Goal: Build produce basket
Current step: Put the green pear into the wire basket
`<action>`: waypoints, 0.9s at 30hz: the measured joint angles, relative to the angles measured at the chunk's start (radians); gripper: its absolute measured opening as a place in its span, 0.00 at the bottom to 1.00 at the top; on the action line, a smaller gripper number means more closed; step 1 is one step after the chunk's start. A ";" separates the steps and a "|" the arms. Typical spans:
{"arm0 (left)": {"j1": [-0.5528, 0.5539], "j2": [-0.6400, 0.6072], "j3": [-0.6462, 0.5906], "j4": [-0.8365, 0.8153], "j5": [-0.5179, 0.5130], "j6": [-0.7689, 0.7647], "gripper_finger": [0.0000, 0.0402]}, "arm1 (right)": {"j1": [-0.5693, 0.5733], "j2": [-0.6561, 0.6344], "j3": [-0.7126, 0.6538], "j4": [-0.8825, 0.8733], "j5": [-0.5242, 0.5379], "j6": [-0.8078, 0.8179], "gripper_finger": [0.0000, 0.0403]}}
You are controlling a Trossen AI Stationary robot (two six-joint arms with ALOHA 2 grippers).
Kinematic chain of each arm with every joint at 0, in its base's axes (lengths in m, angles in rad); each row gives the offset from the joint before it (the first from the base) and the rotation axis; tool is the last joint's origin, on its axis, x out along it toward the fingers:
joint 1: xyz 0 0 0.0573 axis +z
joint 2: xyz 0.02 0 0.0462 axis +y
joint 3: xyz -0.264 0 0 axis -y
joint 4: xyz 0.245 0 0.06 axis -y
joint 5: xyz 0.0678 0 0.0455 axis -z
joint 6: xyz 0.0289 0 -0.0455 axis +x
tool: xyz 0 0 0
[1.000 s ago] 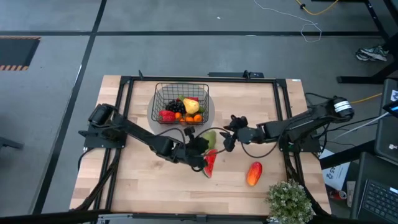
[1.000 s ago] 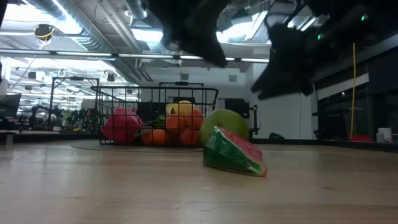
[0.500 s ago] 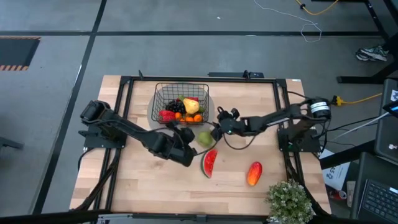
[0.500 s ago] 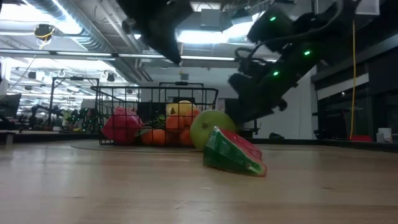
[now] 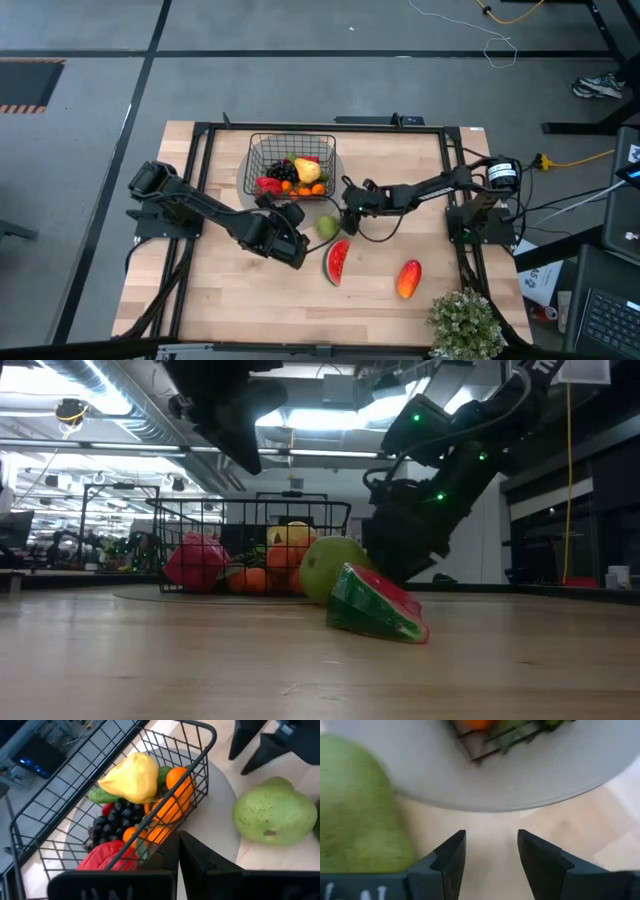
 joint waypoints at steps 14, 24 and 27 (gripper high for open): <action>0.005 0.000 0.000 0.002 -0.008 0.000 0.01 | 0.064 -0.005 0.000 -0.045 0.050 0.052 0.45; 0.005 0.001 0.000 0.001 -0.007 0.001 0.03 | 0.119 -0.095 0.000 -0.196 0.056 0.216 0.45; 0.005 0.001 0.000 0.001 -0.007 0.003 0.02 | 0.142 -0.117 0.000 -0.210 -0.006 0.187 0.45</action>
